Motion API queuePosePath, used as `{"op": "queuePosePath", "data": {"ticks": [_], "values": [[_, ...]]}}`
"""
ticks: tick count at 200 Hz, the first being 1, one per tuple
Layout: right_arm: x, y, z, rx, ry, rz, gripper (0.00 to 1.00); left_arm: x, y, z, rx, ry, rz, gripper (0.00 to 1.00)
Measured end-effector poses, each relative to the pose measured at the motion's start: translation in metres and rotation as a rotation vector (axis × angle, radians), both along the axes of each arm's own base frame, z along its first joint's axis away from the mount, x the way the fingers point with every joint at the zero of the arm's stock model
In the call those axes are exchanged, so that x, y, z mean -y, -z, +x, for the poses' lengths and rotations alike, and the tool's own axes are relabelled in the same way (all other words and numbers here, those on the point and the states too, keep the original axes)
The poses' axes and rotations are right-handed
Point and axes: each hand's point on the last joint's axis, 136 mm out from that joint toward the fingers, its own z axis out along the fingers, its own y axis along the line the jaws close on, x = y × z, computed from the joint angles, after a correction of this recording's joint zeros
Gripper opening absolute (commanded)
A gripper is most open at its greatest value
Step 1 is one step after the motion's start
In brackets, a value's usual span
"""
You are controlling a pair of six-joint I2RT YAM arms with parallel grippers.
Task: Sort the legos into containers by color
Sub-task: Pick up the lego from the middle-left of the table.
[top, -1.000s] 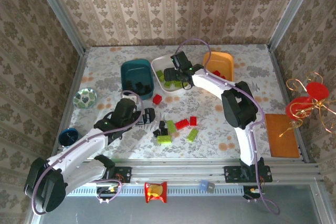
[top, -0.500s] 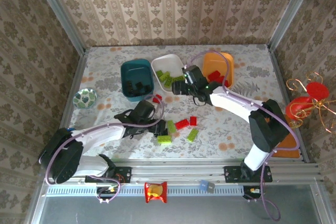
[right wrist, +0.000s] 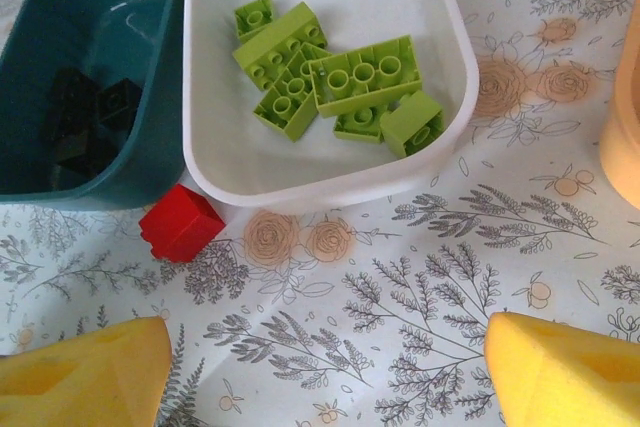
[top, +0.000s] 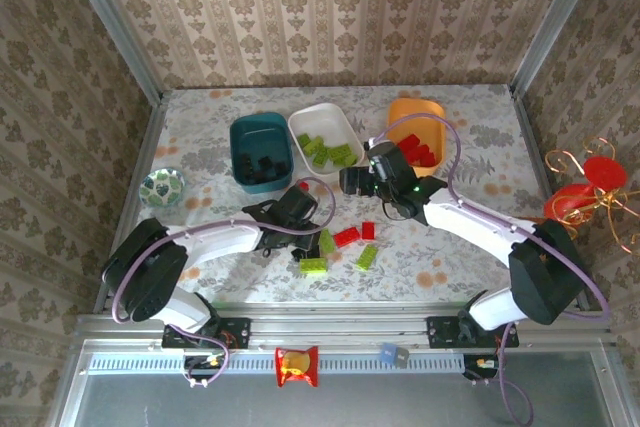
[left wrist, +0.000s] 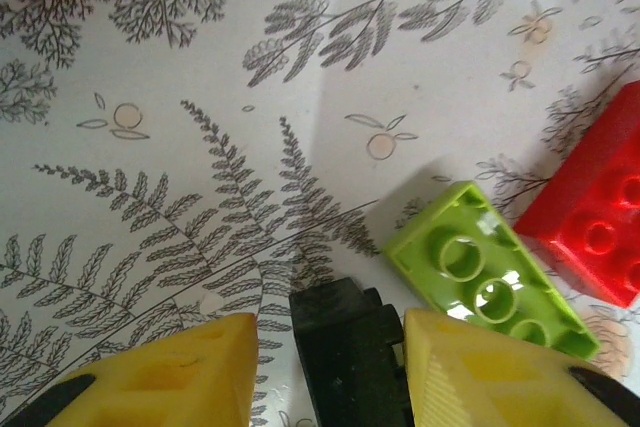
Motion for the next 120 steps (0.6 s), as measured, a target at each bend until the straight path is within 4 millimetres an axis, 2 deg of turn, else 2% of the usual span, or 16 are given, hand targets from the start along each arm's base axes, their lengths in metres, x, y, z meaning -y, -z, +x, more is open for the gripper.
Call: {"op": "queuePosePath", "data": {"ticks": [45, 83, 104, 120], "values": [[0.002, -0.006, -0.002, 0.015, 0.004, 0.005, 0.83, 0.000, 0.004, 0.000, 0.001, 0.003, 0.020, 0.24], [0.006, -0.010, -0.006, 0.027, 0.009, 0.010, 0.83, -0.003, -0.001, 0.002, 0.017, 0.000, 0.033, 0.23], [0.009, -0.015, -0.008, 0.040, 0.012, 0.017, 0.83, -0.013, -0.028, 0.019, 0.066, -0.044, 0.005, 0.23], [0.010, -0.017, -0.009, 0.045, 0.015, 0.018, 0.83, -0.028, -0.068, 0.052, 0.153, -0.135, -0.062, 0.24]]}}
